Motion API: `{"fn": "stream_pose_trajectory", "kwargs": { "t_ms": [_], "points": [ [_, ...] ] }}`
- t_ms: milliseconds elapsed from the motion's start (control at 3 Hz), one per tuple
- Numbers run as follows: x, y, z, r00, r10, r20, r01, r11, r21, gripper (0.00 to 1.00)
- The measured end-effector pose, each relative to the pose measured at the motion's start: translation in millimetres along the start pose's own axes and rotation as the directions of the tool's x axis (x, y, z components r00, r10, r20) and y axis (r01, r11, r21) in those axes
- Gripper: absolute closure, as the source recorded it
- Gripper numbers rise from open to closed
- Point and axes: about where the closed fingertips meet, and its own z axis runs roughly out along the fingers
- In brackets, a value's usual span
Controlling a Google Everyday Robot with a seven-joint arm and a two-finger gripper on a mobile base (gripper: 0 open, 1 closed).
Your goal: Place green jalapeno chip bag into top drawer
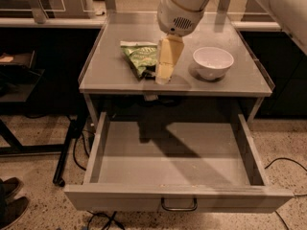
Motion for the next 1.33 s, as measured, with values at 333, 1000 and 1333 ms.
{"fn": "stream_pose_trajectory", "kwargs": {
  "t_ms": [333, 1000, 1333],
  "points": [
    [0, 0, 0, 1.0, 0.0, 0.0, 0.0, 1.0, 0.0, 0.0],
    [22, -60, 71, 0.999, 0.002, -0.048, -0.004, 0.9991, -0.043, 0.0],
    [31, -79, 92, 0.998, 0.0, -0.061, -0.004, 0.998, -0.063, 0.0]
  ]
}}
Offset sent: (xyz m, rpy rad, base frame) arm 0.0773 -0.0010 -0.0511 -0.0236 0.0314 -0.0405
